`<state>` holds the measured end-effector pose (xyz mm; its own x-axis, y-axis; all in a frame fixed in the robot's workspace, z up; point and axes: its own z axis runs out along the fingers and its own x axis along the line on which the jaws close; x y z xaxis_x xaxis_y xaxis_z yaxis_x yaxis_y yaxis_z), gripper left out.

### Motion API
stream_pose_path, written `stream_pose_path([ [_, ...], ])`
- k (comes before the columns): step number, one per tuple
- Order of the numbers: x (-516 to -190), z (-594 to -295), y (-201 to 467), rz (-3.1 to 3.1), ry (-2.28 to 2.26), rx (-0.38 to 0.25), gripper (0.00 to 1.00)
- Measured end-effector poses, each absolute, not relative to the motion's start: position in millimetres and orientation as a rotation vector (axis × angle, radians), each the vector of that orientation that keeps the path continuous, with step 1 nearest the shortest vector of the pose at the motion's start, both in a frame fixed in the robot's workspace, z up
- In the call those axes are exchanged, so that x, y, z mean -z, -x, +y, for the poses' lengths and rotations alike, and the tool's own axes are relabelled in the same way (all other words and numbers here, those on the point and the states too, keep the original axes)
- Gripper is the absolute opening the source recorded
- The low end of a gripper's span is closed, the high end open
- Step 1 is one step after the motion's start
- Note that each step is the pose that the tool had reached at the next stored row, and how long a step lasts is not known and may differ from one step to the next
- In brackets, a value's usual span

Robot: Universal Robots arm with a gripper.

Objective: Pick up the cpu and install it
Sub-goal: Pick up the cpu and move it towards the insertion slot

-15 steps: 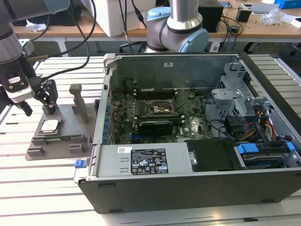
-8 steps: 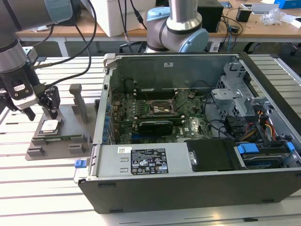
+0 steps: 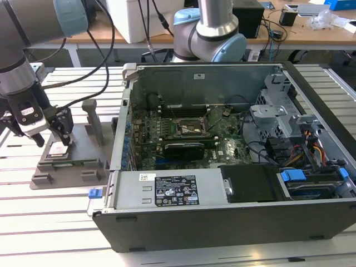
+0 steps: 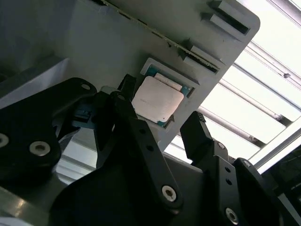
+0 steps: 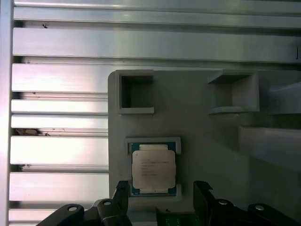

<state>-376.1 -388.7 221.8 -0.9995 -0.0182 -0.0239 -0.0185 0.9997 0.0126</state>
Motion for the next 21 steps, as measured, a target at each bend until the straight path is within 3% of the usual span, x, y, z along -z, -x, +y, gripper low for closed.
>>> stream_pose_path([
  [21, -191.9, -381.7, 381.5, 3.117, 0.057, -0.03, 0.66],
])
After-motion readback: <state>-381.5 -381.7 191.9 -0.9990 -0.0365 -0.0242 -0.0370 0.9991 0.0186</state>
